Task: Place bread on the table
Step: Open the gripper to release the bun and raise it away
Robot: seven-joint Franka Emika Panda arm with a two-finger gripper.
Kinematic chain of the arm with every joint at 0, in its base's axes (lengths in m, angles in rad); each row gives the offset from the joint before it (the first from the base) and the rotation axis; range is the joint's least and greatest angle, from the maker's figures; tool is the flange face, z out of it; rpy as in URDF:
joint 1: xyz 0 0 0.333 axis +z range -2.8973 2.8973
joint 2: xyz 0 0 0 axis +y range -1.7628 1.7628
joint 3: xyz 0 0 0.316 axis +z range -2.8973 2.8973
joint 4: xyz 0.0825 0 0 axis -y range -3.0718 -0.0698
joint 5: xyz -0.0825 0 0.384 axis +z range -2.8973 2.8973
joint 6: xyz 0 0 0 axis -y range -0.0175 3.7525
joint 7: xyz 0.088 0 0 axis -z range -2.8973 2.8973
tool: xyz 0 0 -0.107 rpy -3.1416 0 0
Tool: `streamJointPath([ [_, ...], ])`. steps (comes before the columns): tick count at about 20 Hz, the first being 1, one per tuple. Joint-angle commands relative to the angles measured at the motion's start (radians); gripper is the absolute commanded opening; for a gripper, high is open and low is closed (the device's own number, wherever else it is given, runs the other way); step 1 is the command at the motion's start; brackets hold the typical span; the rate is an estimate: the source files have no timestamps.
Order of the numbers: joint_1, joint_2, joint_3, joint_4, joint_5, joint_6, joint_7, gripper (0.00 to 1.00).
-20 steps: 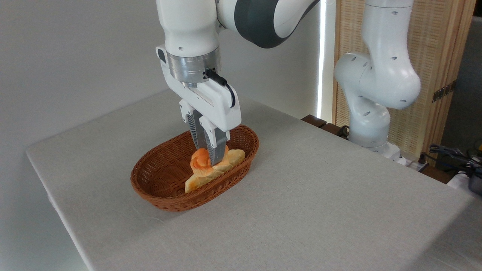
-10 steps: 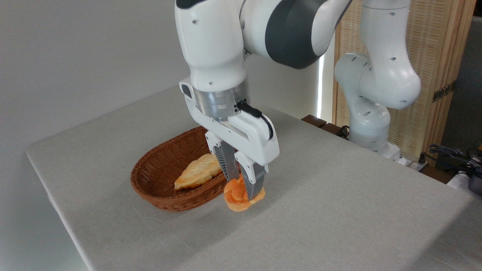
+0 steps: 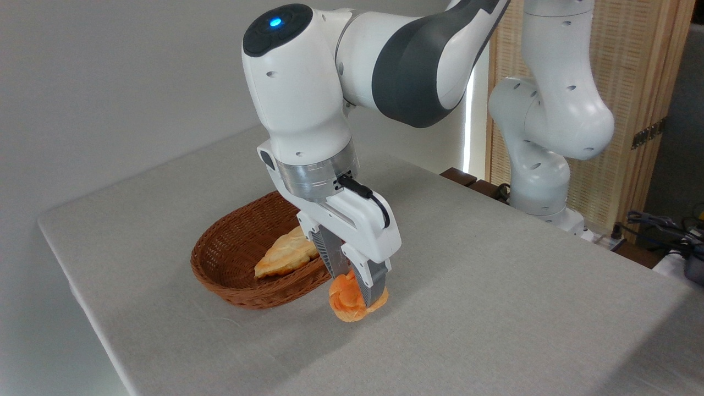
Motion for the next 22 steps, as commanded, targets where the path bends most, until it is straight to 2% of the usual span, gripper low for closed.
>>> streamJointPath([
  [1, -0.006, 0.000, 0.005, 0.013, 0.011, -0.011, 0.004, 1.00],
  [8, -0.006, -0.002, 0.000, 0.018, 0.005, -0.011, 0.003, 1.00],
  [12, -0.015, -0.017, -0.011, 0.142, -0.031, -0.022, -0.008, 1.00],
  [15, -0.015, -0.025, -0.075, 0.234, -0.038, -0.025, -0.014, 1.00],
  [17, -0.015, -0.025, -0.116, 0.254, -0.029, -0.024, -0.016, 1.00],
  [22, -0.014, -0.020, -0.113, 0.263, -0.040, -0.044, -0.075, 1.00],
])
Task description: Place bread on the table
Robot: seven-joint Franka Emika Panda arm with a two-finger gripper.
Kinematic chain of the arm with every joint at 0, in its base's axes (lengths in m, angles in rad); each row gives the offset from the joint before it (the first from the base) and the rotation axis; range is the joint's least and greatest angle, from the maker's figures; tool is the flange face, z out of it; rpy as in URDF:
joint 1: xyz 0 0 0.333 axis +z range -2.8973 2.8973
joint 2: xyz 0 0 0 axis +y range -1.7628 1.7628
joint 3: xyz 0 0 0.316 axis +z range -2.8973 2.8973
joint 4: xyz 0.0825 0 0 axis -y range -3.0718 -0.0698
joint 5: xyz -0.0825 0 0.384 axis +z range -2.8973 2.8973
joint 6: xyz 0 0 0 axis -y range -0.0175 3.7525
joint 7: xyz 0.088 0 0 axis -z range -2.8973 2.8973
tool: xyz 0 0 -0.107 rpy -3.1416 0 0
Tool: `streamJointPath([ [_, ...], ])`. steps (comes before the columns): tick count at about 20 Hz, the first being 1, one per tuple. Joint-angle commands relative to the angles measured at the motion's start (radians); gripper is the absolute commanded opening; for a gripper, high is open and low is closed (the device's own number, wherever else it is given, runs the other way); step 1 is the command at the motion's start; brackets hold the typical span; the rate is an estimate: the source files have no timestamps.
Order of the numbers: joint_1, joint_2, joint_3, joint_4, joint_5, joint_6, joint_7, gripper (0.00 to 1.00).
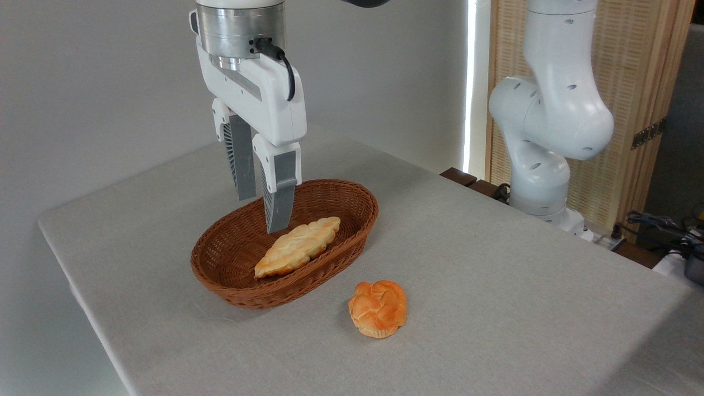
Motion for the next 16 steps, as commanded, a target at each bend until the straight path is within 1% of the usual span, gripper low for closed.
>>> streamJointPath([
  [1, 0.003, 0.022, 0.010, 0.021, -0.013, -0.051, -0.039, 1.00],
  [4, 0.000, 0.036, 0.004, 0.019, -0.013, -0.062, -0.056, 1.00],
  [7, 0.000, 0.034, 0.000, 0.021, -0.013, -0.115, -0.073, 1.00],
  [16, 0.000, 0.027, -0.002, 0.021, -0.014, -0.143, -0.073, 1.00],
])
